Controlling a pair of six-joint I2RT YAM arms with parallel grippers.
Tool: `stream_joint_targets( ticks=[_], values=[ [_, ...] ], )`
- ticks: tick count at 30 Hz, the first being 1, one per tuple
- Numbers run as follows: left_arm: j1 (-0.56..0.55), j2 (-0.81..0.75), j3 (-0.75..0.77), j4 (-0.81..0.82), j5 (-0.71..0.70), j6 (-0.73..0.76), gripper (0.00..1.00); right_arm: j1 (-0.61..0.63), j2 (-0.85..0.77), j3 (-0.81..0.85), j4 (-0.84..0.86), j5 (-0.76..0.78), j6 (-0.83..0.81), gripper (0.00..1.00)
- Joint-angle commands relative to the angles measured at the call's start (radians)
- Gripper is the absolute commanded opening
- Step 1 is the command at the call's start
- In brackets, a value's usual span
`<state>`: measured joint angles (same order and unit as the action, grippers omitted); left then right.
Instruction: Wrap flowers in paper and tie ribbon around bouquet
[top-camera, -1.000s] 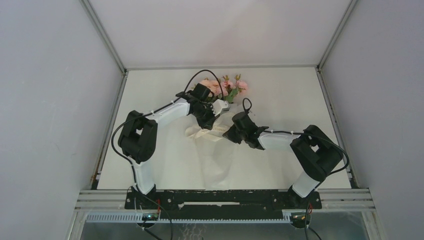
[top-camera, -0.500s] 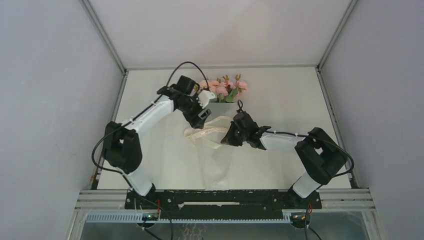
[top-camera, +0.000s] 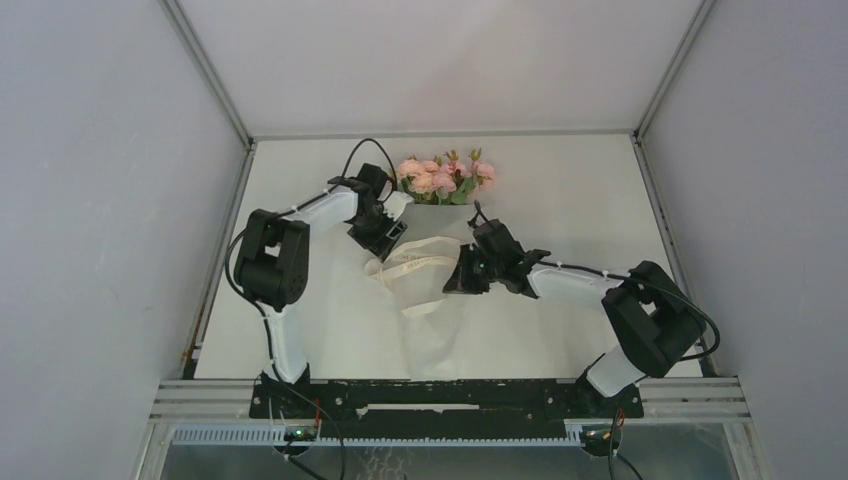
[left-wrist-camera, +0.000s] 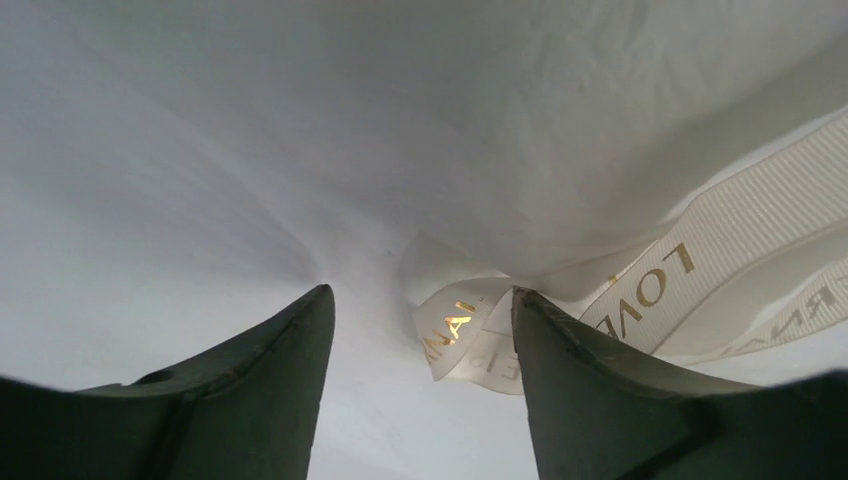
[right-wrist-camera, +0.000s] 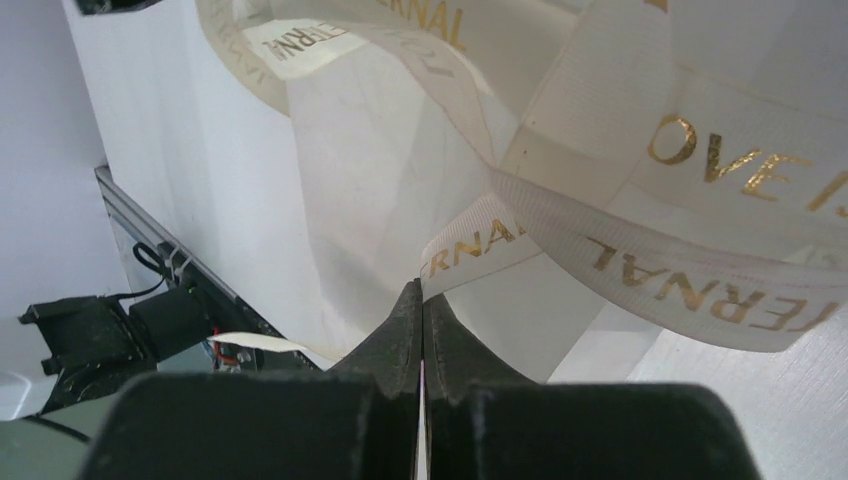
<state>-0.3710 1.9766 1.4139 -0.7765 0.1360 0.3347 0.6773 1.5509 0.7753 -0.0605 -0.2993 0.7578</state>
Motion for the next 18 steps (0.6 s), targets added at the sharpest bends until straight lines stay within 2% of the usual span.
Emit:
stream_joint_targets(
  ticks=[1,6,13,18],
  values=[
    [-0.006,0.004,0.017,0.025,-0.031,-0.023,0.67,-0.010,-0.069,0.031,0.017,-0.045,-0.049,0.00],
    [-0.005,-0.002,-0.004,-0.028,0.033,0.007,0.65,-0.025,-0.087,0.052,-0.028,-0.064,-0.088,0.00],
    [0.054,-0.144,0.021,-0.044,0.156,0.049,0.68,-0.033,-0.084,0.052,-0.041,-0.080,-0.107,0.00],
    [0.065,-0.162,0.016,-0.090,0.133,0.169,0.68,-0.036,-0.092,0.053,-0.048,-0.075,-0.116,0.00]
  ],
)
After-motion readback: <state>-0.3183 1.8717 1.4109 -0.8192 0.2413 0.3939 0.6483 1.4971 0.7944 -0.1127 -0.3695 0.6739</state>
